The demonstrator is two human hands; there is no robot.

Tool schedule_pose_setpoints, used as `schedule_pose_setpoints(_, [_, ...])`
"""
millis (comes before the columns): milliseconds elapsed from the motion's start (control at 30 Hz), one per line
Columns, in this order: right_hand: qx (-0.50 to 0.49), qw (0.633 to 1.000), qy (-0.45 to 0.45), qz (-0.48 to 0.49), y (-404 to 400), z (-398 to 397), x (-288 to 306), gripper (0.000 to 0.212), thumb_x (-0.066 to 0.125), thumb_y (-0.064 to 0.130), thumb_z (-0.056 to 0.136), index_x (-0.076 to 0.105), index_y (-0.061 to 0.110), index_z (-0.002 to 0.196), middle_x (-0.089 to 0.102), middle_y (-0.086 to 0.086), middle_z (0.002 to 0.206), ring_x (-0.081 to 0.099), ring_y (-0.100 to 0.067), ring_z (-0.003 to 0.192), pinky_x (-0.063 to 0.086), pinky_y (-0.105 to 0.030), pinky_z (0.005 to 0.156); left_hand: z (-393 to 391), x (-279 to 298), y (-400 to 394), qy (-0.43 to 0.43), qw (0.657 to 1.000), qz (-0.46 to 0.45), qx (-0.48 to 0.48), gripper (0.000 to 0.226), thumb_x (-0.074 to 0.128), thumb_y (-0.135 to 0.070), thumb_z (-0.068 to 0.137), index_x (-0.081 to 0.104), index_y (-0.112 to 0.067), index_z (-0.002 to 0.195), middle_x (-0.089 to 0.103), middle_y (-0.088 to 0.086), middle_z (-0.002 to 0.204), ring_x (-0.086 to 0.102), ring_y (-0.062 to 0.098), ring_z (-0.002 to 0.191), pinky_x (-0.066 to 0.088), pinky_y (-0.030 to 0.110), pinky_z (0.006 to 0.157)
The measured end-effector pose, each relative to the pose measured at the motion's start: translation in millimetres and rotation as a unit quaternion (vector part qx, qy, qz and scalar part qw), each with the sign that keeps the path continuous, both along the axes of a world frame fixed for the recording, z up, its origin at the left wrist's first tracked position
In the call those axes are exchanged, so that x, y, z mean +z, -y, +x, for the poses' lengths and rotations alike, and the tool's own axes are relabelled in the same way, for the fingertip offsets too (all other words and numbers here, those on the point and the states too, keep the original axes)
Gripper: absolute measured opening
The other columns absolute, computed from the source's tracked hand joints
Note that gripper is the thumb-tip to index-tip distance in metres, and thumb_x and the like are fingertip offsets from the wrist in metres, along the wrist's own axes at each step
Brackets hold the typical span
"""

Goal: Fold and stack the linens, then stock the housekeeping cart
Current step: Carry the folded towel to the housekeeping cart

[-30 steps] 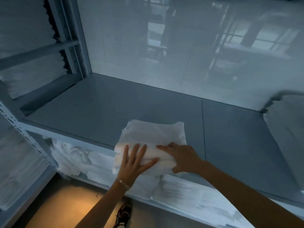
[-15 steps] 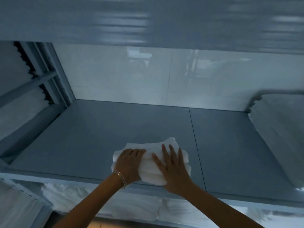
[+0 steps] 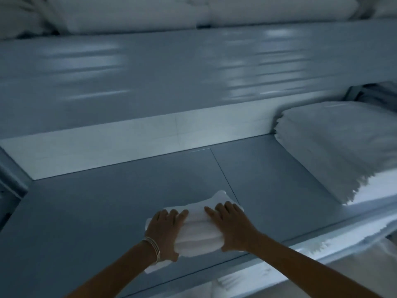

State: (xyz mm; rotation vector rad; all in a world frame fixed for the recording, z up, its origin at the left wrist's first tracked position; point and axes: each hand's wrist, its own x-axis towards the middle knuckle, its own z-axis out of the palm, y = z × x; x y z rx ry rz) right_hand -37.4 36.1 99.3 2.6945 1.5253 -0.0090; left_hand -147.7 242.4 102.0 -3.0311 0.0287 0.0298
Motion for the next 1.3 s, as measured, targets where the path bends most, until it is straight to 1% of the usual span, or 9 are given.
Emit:
schedule_pose_setpoints(200, [-0.123, 0.992, -0.002, -0.001, 66.0, 2.0, 2.7, 0.127, 0.074, 0.069, 0.007, 0.047, 0.018, 0.12, 0.063, -0.003, 0.091, 0.062, -0.019, 0.073, 0.055, -0.035, 0.063, 52.0, 0.0, 45.4, -0.022, 0.993, -0.008, -0.118, 0.124, 0.062, -0.071, 0.006, 0.047, -0.015, 0.116, 0.063, 0.0, 0.08, 0.059, 0.017, 0.059, 0.055, 0.03, 0.055])
schedule_pose_setpoints(433, [-0.254, 0.967, -0.014, 0.013, 155.4, -5.2, 2.8, 0.124, 0.075, 0.062, 0.014, 0.042, 0.021, 0.126, 0.062, -0.002, 0.096, 0.061, -0.021, 0.076, 0.054, -0.034, 0.071, 103.5, 9.9, 126.4, -0.05, 0.973, -0.002, -0.223, 0.117, 0.063, -0.068, 0.009, 0.046, -0.019, 0.113, 0.062, 0.0, 0.077, 0.057, 0.018, 0.055, 0.05, 0.029, 0.048])
schedule_pose_setpoints(500, [-0.28, 0.96, -0.019, 0.009, 176.9, -7.6, 5.3, 0.122, 0.078, 0.059, 0.018, 0.04, 0.021, 0.128, 0.062, -0.003, 0.1, 0.061, -0.022, 0.081, 0.053, -0.036, 0.075, 112.9, 12.6, 147.9, -0.068, 0.967, 0.012, -0.243, 0.116, 0.07, -0.064, 0.019, 0.035, -0.02, 0.121, 0.064, 0.004, 0.088, 0.06, 0.023, 0.065, 0.052, 0.033, 0.059])
schedule_pose_setpoints(533, [-0.289, 0.957, -0.026, 0.001, 187.1, -8.6, 5.9, 0.121, 0.08, 0.057, 0.025, 0.037, 0.021, 0.132, 0.06, -0.005, 0.106, 0.06, -0.025, 0.087, 0.05, -0.039, 0.082, 116.3, 12.5, 159.4, -0.085, 0.963, 0.016, -0.255, 0.113, 0.073, -0.06, 0.03, 0.026, -0.021, 0.126, 0.063, 0.007, 0.101, 0.061, 0.027, 0.078, 0.052, 0.036, 0.07])
schedule_pose_setpoints(600, [-0.301, 0.953, -0.03, -0.01, 207.1, -10.6, 7.9, 0.114, 0.081, 0.05, 0.045, 0.029, 0.021, 0.142, 0.05, -0.008, 0.124, 0.051, -0.03, 0.107, 0.038, -0.041, 0.099, 122.5, 14.1, 184.8, -0.093, 0.954, 0.032, -0.282, 0.107, 0.071, -0.054, 0.053, 0.011, -0.023, 0.136, 0.05, 0.008, 0.126, 0.053, 0.031, 0.105, 0.043, 0.038, 0.092])
schedule_pose_setpoints(667, [-0.317, 0.948, -0.03, -0.012, 229.5, -13.5, 8.7, 0.109, 0.079, 0.046, 0.056, 0.023, 0.021, 0.147, 0.043, -0.009, 0.132, 0.043, -0.03, 0.116, 0.031, -0.041, 0.105, 128.5, 18.3, 211.2, -0.09, 0.949, 0.041, -0.299, 0.103, 0.068, -0.051, 0.063, 0.013, -0.021, 0.144, 0.042, 0.007, 0.134, 0.047, 0.029, 0.114, 0.036, 0.036, 0.098])
schedule_pose_setpoints(967, [-0.414, 0.908, -0.065, -0.022, 361.2, -38.2, 7.5, 0.104, 0.073, 0.048, 0.064, 0.015, 0.024, 0.148, 0.037, -0.003, 0.136, 0.037, -0.024, 0.121, 0.027, -0.033, 0.105, 150.1, 22.2, 356.9, -0.099, 0.915, 0.057, -0.386, 0.097, 0.07, -0.047, 0.062, 0.023, -0.021, 0.142, 0.048, 0.006, 0.127, 0.05, 0.028, 0.109, 0.041, 0.035, 0.092])
schedule_pose_setpoints(1133, [-0.463, 0.88, -0.098, -0.033, 447.1, -51.3, 2.2, 0.103, 0.073, 0.05, 0.064, 0.017, 0.026, 0.147, 0.037, -0.001, 0.136, 0.037, -0.023, 0.123, 0.026, -0.034, 0.107, 153.5, 11.1, 458.4, -0.144, 0.894, 0.057, -0.42, 0.091, 0.073, -0.042, 0.063, 0.026, -0.019, 0.138, 0.05, 0.007, 0.123, 0.052, 0.031, 0.106, 0.041, 0.035, 0.077])
schedule_pose_setpoints(1300, [-0.508, 0.851, -0.125, -0.047, 537.8, -75.0, -1.4, 0.104, 0.074, 0.049, 0.065, 0.015, 0.026, 0.147, 0.036, -0.003, 0.137, 0.036, -0.024, 0.124, 0.025, -0.035, 0.108, 146.9, 0.5, 556.5, -0.165, 0.868, 0.053, -0.465, 0.096, 0.074, -0.044, 0.065, 0.021, -0.019, 0.142, 0.048, 0.008, 0.127, 0.051, 0.03, 0.11, 0.044, 0.036, 0.086])
